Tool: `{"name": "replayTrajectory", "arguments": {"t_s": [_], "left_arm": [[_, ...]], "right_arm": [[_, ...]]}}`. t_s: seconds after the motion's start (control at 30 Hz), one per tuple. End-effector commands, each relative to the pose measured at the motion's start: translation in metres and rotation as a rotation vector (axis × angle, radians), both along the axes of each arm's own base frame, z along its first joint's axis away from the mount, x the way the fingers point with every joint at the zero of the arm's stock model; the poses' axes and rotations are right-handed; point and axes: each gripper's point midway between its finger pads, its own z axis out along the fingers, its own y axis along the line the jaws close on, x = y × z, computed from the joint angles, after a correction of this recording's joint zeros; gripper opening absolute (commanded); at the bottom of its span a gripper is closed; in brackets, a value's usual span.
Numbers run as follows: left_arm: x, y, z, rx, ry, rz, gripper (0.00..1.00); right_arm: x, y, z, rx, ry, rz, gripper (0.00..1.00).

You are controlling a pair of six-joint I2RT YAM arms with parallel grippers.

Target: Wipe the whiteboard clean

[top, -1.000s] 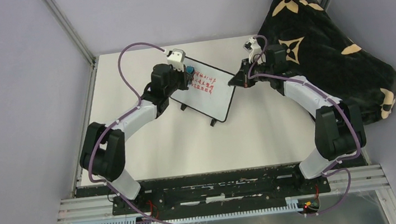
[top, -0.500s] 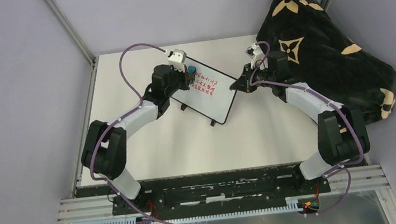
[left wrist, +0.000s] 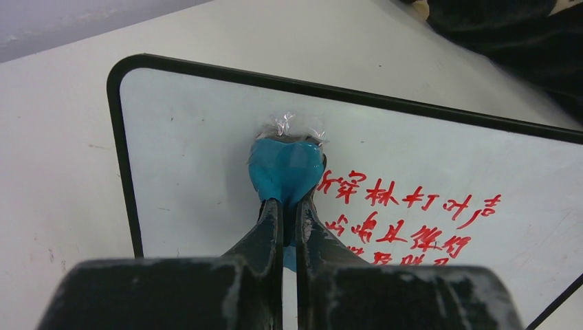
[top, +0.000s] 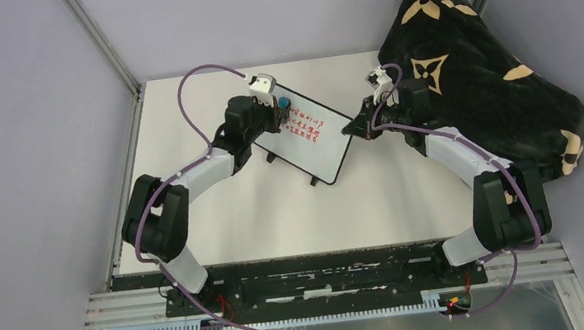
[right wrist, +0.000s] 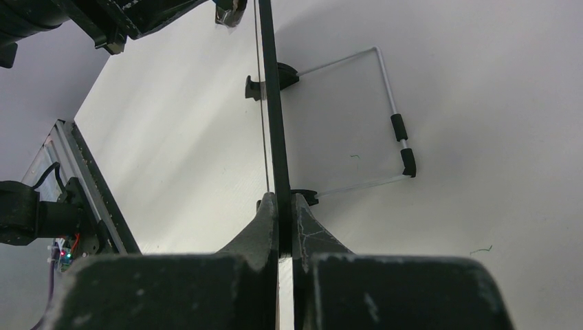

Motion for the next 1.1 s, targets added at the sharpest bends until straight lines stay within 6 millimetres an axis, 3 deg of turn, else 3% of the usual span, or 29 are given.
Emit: {"name": "replayTrajectory", "arguments": {"t_s": [0.0, 0.2, 0.37, 0.57, 0.9, 0.97, 1.07], "left_arm": [[0.012, -0.001, 0.018, -0.011, -0.107, 0.021, 0.03], [0.022, 0.012, 0.014, 0.041, -0.184, 0.083, 0.03], [0.018, 0.004, 0.009, 0.018, -0.173, 0.048, 0.03], [0.002, -0.019, 0.016, -0.02, -0.166, -0.01, 0.03], [-0.064, -0.084, 0.012, -0.018, -0.149, -0.178, 0.03], [-0.069, -0.091, 0.011, -0.014, -0.148, -0.192, 0.03], [-0.058, -0.087, 0.012, 0.017, -0.157, -0.152, 0.03]], "right_arm": [[-0.004, -0.014, -0.035, -0.089, 0.069, -0.03, 0.01], [-0.003, -0.013, -0.037, -0.087, 0.075, -0.021, 0.01], [-0.005, -0.01, -0.036, -0.083, 0.076, -0.002, 0.01], [-0.005, -0.008, -0.038, -0.074, 0.088, 0.016, 0.01], [-0.006, -0.005, -0.034, -0.063, 0.089, 0.03, 0.01], [-0.006, -0.005, -0.034, -0.062, 0.088, 0.032, 0.01], [-0.007, -0.005, -0.034, -0.059, 0.088, 0.034, 0.01]]}}
